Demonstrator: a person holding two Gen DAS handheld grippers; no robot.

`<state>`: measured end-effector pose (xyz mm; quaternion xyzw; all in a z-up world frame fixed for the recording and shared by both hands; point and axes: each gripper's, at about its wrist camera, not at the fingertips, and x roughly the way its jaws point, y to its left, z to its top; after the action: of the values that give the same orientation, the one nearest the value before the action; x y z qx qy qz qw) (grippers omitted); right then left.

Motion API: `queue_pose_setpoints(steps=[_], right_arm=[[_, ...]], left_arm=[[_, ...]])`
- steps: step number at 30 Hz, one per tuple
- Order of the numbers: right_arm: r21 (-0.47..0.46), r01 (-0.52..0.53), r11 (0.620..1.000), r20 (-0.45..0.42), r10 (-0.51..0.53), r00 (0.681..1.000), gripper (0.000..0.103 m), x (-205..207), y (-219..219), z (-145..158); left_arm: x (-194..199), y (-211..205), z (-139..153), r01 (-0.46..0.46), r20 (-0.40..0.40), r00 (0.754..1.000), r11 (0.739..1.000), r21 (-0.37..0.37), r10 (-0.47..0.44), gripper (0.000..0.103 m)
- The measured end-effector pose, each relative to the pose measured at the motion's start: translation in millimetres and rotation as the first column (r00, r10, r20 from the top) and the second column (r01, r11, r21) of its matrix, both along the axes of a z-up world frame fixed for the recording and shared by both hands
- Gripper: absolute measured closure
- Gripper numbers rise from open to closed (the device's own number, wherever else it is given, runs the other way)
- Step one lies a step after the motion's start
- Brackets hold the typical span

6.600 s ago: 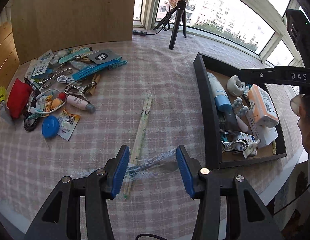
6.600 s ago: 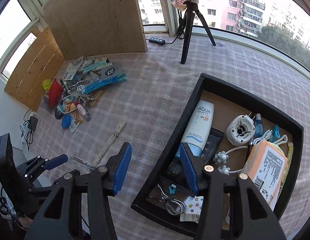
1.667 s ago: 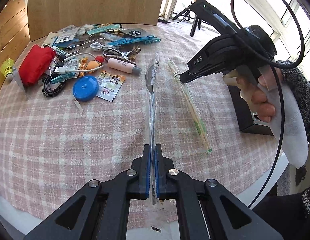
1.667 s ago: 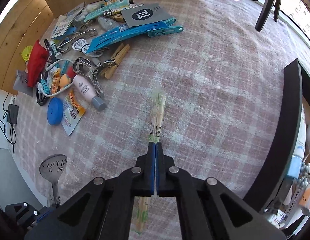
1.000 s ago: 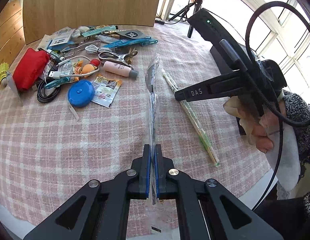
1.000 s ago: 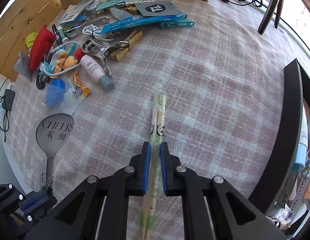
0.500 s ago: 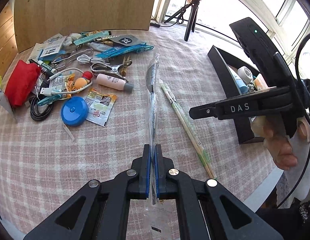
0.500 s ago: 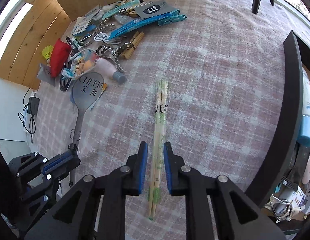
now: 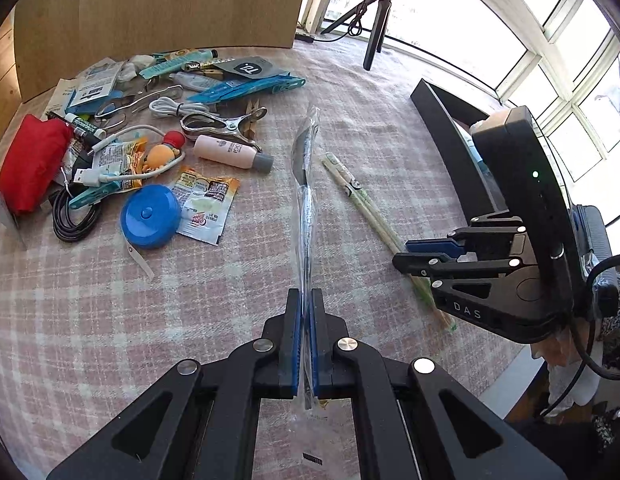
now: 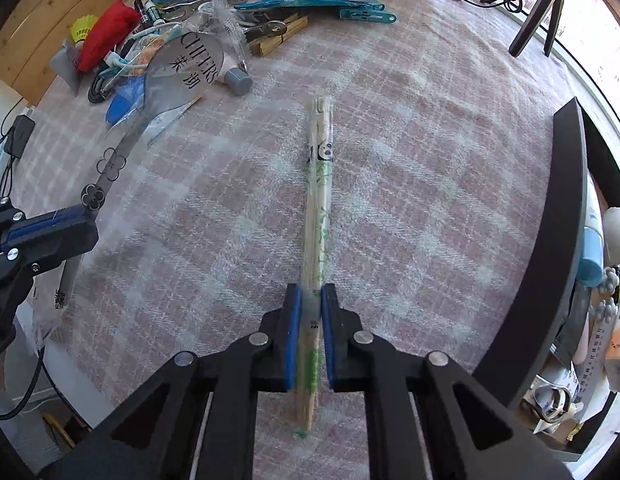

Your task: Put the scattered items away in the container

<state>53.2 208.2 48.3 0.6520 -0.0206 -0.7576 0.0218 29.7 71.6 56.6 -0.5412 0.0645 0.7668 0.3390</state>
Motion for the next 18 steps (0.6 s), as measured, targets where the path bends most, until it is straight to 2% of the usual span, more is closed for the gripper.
queue_pose_setpoints(steps=[2, 7, 13, 18], right_arm=[[-0.069, 0.071, 0.995, 0.021, -0.069, 0.997, 0.099, -2, 16, 1], [-0.171, 0.176, 0.969, -0.024, -0.183, 0.983, 0.099, 3, 48, 22], [-0.214, 0.218, 0.952, -0.122, -0.248, 0.961, 0.099, 20, 84, 63], [-0.204, 0.289, 0.935, -0.174, -0.325, 0.929, 0.099, 52, 136, 84]], left_arm=[[-1, -1, 1, 0.001, -0.001, 1.000, 1.000, -0.001, -0.001, 0.100], [0, 0, 8, 0.002, -0.011, 1.000, 1.000, -0.014, -0.002, 0.100], [0, 27, 23, 0.005, -0.021, 1.000, 1.000, -0.013, -0.005, 0.100], [7, 77, 40, 0.030, -0.031, 0.999, 1.000, 0.008, -0.030, 0.100]])
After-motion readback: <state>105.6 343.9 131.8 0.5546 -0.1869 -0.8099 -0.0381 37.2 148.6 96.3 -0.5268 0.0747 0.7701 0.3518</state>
